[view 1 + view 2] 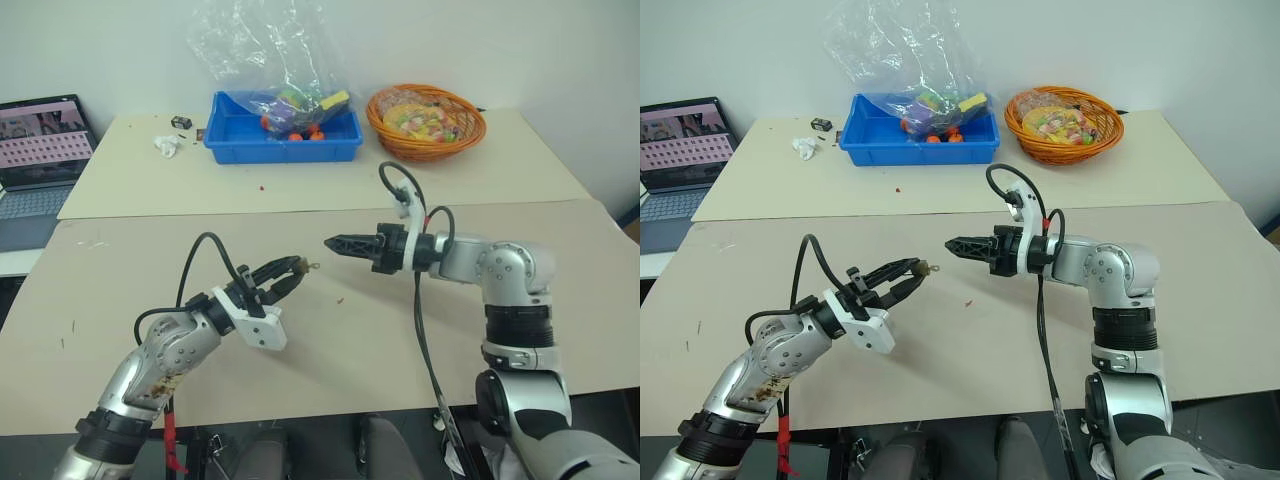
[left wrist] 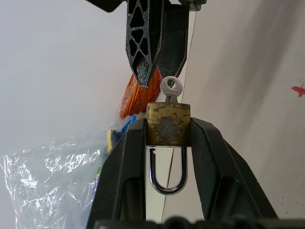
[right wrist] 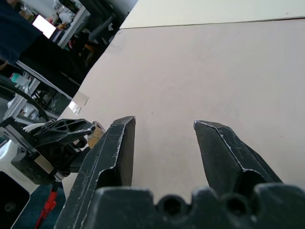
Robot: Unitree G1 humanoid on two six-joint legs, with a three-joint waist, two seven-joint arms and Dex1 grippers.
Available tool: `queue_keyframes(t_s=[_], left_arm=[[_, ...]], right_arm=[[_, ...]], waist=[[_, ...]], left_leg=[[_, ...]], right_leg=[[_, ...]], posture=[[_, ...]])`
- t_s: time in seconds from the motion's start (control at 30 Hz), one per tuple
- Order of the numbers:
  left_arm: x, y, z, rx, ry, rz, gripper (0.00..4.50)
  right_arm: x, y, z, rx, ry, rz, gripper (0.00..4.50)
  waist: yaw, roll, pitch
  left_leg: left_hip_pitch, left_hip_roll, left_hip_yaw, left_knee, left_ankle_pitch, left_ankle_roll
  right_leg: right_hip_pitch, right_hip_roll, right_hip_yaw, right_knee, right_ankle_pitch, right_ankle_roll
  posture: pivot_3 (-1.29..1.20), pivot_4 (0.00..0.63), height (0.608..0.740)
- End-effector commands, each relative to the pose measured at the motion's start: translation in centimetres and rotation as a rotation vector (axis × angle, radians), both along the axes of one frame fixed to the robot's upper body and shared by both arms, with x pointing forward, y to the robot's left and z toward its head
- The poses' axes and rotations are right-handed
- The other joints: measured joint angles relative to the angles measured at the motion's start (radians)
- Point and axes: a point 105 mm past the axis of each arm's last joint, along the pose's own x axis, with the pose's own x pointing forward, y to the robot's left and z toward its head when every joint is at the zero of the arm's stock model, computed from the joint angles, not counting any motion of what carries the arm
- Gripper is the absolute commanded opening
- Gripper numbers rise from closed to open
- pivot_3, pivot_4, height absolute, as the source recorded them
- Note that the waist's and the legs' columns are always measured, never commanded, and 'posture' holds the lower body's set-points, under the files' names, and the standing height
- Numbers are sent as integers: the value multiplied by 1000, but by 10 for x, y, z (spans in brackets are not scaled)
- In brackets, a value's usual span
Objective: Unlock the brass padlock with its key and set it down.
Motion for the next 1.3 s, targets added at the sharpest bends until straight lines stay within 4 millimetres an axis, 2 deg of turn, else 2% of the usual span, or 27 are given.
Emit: queue_keyframes(t_s=[0.03,0.37,0.77,1.13,1.17,1.2,1.3], left_arm=[[-4,-3,12,-20,-45,-24,829],[-3,-1,12,-23,-42,-13,829],[-4,-2,13,-25,-41,-14,829],[-4,-1,13,-25,-43,-14,829],[-4,-1,13,-25,-42,-13,829],[-4,-1,13,-24,-42,-13,829],[-4,-1,13,-25,-41,-11,829]], right_arm=[[-21,11,12,-3,-94,86,2492],[-32,28,2,-42,-119,130,2492],[-30,42,-1,-59,-137,145,2492],[-24,45,-1,-49,-116,135,2492],[-24,45,-1,-47,-116,134,1982],[-23,45,0,-46,-116,134,1799],[-22,45,1,-44,-118,135,826]], waist=[[1,0,0],[1,0,0],[1,0,0],[1,0,0],[1,0,0],[1,0,0],[1,0,0]], left_leg=[[0,0,0,0,0,0],[0,0,0,0,0,0],[0,0,0,0,0,0],[0,0,0,0,0,0],[0,0,0,0,0,0],[0,0,0,0,0,0],[0,0,0,0,0,0]], right_leg=[[0,0,0,0,0,0],[0,0,0,0,0,0],[0,0,0,0,0,0],[0,0,0,0,0,0],[0,0,0,0,0,0],[0,0,0,0,0,0],[0,0,0,0,0,0]], posture=[[0,150,728],[0,150,728],[0,150,728],[0,150,728],[0,150,728],[0,150,728],[0,150,728]])
